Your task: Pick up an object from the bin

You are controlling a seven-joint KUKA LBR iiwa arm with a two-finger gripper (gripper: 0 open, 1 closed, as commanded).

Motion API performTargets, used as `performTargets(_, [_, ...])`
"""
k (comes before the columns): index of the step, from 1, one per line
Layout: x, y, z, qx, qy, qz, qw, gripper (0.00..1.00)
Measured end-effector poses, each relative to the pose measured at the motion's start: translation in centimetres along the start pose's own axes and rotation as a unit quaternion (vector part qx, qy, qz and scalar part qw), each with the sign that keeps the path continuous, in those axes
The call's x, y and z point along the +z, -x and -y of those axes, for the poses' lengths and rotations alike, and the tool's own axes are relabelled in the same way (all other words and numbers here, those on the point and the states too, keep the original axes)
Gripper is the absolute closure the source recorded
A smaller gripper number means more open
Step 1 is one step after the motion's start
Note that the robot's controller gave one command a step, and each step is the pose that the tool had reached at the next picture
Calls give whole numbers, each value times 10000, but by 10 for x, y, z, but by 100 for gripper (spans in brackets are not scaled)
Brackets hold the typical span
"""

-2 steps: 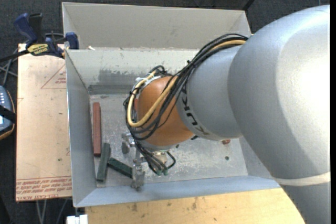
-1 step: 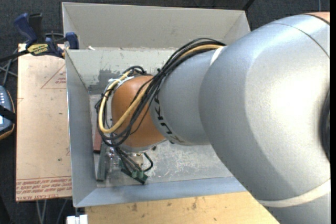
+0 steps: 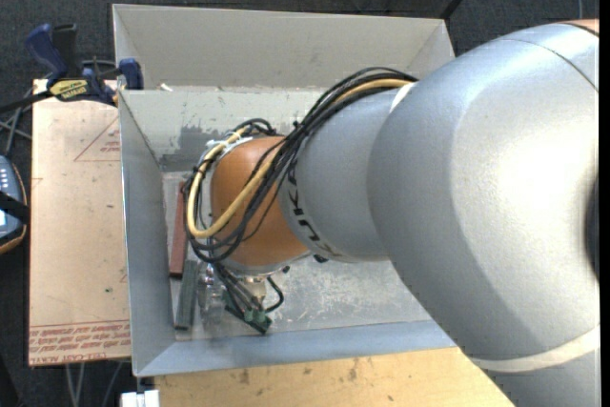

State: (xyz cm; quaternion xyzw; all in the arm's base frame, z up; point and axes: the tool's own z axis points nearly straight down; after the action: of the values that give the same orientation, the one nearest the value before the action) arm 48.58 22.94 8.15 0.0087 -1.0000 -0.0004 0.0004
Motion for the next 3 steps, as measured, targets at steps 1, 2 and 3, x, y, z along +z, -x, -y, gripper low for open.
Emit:
performTargets(1, [-59,3,10,248,-11,-20,9997,100])
performTargets(2, [-87,16,23,129,6,32,9999,100])
performTargets(3, [-91,5,1,250,4,12,9997,0])
